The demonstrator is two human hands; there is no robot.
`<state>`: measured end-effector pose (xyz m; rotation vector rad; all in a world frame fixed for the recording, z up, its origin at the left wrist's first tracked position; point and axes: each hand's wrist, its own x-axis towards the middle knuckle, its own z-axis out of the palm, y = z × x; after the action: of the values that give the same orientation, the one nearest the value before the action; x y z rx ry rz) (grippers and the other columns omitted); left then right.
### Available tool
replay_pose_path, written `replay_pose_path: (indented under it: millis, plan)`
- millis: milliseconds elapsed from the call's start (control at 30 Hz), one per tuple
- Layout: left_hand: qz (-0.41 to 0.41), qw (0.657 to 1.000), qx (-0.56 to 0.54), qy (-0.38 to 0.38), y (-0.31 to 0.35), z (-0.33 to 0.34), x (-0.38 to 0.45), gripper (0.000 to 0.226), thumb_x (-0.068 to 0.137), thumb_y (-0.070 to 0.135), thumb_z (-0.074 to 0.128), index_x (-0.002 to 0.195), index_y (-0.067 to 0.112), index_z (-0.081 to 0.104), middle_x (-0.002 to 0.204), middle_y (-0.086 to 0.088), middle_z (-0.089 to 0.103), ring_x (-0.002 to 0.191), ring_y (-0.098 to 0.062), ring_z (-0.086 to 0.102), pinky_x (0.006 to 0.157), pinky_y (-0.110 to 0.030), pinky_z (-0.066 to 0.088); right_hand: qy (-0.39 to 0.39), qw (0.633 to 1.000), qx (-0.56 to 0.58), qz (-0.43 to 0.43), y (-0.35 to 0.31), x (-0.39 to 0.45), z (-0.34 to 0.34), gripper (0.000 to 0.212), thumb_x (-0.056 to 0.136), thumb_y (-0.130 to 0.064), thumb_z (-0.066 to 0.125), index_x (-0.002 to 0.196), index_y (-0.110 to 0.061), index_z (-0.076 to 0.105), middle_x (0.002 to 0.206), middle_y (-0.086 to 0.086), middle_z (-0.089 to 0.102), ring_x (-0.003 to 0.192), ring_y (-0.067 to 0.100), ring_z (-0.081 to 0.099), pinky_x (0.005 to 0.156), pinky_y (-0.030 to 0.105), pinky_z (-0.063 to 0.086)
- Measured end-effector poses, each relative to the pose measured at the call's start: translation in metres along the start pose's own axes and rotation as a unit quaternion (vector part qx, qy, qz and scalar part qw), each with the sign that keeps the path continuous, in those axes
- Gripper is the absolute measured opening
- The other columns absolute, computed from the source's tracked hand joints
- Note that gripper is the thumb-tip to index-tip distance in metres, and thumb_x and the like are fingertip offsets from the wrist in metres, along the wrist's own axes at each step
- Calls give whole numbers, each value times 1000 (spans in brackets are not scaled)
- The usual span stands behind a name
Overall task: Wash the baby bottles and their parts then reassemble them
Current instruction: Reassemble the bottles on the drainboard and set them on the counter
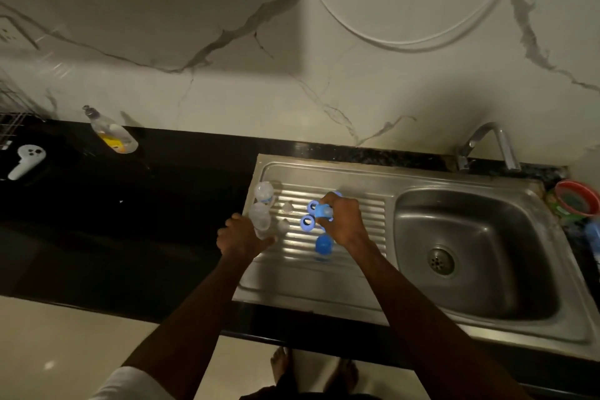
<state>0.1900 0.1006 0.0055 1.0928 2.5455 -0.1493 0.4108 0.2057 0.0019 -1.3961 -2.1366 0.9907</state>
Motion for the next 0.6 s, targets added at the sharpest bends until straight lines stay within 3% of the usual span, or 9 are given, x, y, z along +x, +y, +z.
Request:
replay_pose_path:
  millis: [67,133,200,300,367,467,533,600]
  plan:
    - [30,1000,3,-5,-3,2,0,97,69,71,77,136,9,44,129,-11,56,117,-31,61,89,-41,55,5,1000,8,6,-3,0,3,29,79,-11,84,103,-11,68,96,0,67,81,9,60,67,9,38]
    - [44,999,0,-4,-5,4,-1,77,79,58,78,134,13,49,126,-9,58,114,-28,63,88,-40,56,8,999,25,18,-2,-1,7,27,78,-9,84,100,-15,68,95,-1,67,81,10,61,67,12,41]
    - [52,999,0,-3,-7,5,-4,67,84,51,76,134,15,51,127,-8,56,114,-27,63,89,-39,56,4,999,27,37,2,-1,10,24,80,-10,83,99,-14,68,94,1,68,80,11,62,68,17,42]
    - [66,997,37,1,-10,-6,-5,56,86,48,75,127,16,56,122,-6,58,107,-23,64,85,-35,56,-20,998,-2,52,12,0,10,29,81,-21,83,105,-13,68,97,0,67,81,9,61,61,7,36]
    - [57,996,73,17,-9,-20,-1,53,84,51,75,122,18,59,114,-4,60,99,-21,65,81,-35,56,-34,997,-20,68,19,0,5,34,82,-24,82,113,-17,68,106,4,69,88,15,64,67,14,41]
    - [64,995,71,39,6,-61,10,60,81,62,72,118,17,59,110,-6,60,96,-22,64,82,-36,54,-29,999,-30,34,14,8,-22,38,85,-22,79,121,-12,70,116,12,71,105,29,67,90,33,51]
    - [127,991,-35,20,25,-97,18,72,74,75,69,114,16,61,108,-5,65,94,-22,66,85,-38,56,0,1000,-10,-23,-9,22,-58,38,84,-28,79,120,-16,72,113,7,73,104,28,68,95,43,52]
    - [195,960,-200,5,48,-137,18,84,68,84,66,112,14,67,103,-4,73,87,-18,71,85,-37,60,69,995,59,-49,-47,39,-106,35,82,-29,82,116,-26,74,105,-3,75,94,22,72,89,43,56]
